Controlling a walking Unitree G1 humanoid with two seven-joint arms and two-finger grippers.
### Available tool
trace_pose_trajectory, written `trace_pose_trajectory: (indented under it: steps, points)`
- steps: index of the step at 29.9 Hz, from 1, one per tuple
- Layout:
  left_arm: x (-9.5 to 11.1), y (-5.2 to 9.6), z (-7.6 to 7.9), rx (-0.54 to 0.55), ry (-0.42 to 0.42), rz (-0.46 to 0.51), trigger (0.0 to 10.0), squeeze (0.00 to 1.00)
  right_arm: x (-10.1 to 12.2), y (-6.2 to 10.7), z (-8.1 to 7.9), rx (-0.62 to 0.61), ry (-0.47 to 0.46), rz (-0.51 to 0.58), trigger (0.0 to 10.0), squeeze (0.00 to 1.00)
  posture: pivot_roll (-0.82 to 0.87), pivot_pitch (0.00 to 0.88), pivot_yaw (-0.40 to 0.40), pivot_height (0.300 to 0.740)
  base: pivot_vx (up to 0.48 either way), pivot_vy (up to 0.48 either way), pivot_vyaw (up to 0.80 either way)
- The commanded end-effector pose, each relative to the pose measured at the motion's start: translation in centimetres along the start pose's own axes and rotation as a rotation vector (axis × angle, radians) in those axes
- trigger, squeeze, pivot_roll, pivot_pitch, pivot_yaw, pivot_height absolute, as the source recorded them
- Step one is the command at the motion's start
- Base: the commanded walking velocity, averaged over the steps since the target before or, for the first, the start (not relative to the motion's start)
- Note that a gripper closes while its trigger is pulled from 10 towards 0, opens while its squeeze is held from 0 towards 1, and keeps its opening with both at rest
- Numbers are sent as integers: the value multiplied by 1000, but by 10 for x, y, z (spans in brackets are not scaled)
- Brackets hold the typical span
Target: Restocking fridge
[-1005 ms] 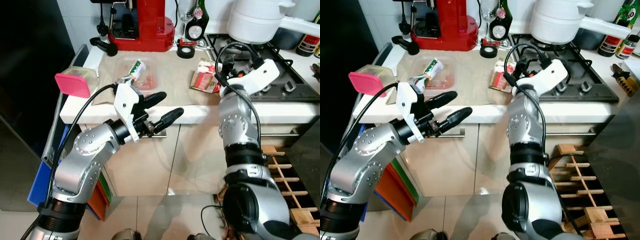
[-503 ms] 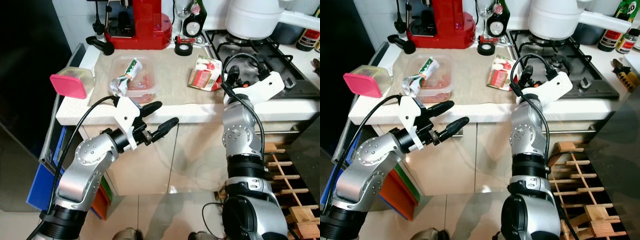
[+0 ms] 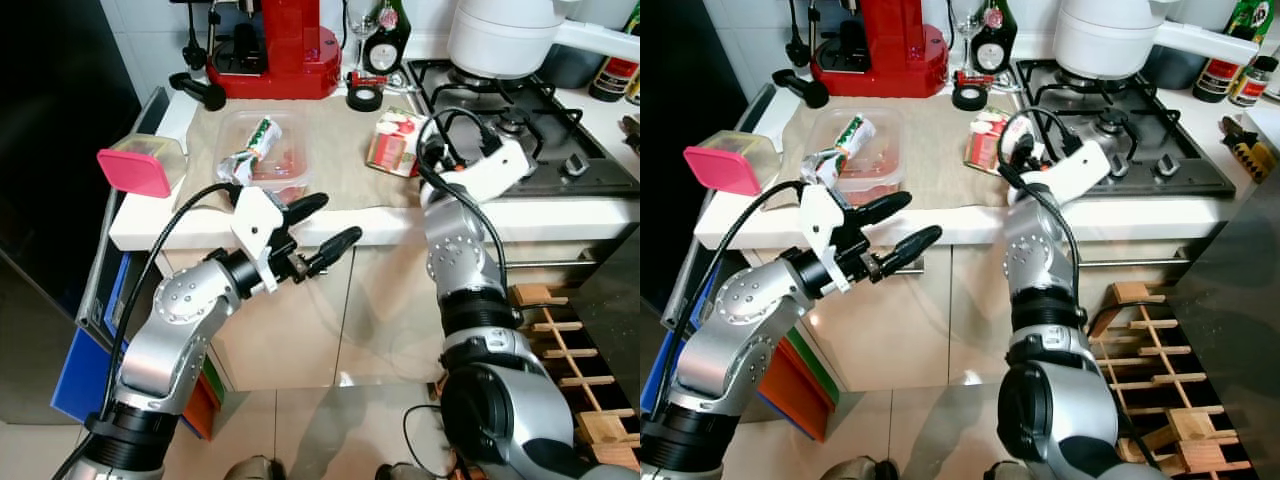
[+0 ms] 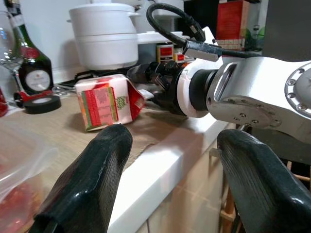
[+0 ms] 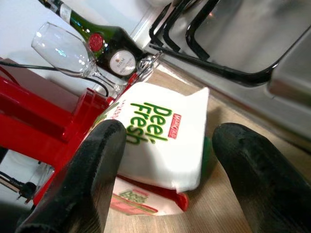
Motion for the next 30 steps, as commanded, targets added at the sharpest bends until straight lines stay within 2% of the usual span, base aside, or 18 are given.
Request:
trace_pose_trajectory:
  steps: [1,7,8,12,19,24,26,30]
  points:
    - [-1,0,-2,7,-12,-6,10000,0,1,-3,-1,-3,-2,-1,10000,0,74,13,13,740,0,0,0]
    - [-2,0,-3,10,-18,-5,10000,0,1,-7,4,-24,4,-10,10000,0,76,5,6,740,0,0,0]
    - [-2,-1,-3,12,-20,-5,10000,0,2,-9,7,-35,7,-10,0,0,77,0,2,740,0,0,0]
    - [-2,-1,-4,15,-23,-5,10000,0,4,-12,7,-37,15,-7,0,0,78,0,0,740,0,0,0]
    - [-3,-1,-6,23,-27,-5,10000,0,2,-17,-3,10,33,-37,0,0,84,0,-11,740,0,0,0]
    - [-3,-2,-7,28,-27,-3,10000,0,-1,-18,-17,65,24,-52,0,0,83,0,-14,740,0,0,0]
    - [-2,-3,-8,32,-27,-3,10000,0,-2,-17,-42,174,-4,-56,0,0,81,0,-12,740,0,0,0]
    - [-2,-4,-9,36,-28,-2,10000,0,1,-13,-71,303,19,-33,0,0,80,0,-10,740,0,0,0]
Point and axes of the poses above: a point about 5 cm out from each wrist's last joint towards the gripper, its own y axis pointing back from the gripper into the wrist, its own x axis along the axis of the wrist's last joint, z = x × y, the point moved 6 cm from there along -y, pointing out of the wrist towards the gripper, and after that the axes turned 11 degrees about -y, right-handed, at the moved point
